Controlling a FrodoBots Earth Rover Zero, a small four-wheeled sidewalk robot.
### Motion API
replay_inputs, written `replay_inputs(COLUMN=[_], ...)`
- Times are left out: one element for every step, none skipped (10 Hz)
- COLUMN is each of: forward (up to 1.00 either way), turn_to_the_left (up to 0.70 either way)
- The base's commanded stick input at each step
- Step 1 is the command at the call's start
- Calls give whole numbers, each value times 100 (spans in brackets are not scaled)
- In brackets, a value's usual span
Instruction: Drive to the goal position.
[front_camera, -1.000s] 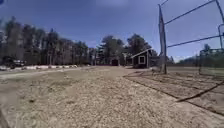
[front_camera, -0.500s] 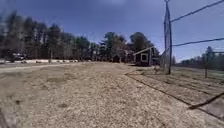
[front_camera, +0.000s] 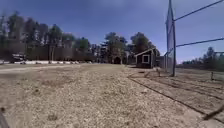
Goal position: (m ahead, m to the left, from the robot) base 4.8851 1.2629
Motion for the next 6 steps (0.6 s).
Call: replay_inputs(forward=[70, 70, 70, 70, 70, 70], turn_to_the_left=[0, 0, 0, 0, 0, 0])
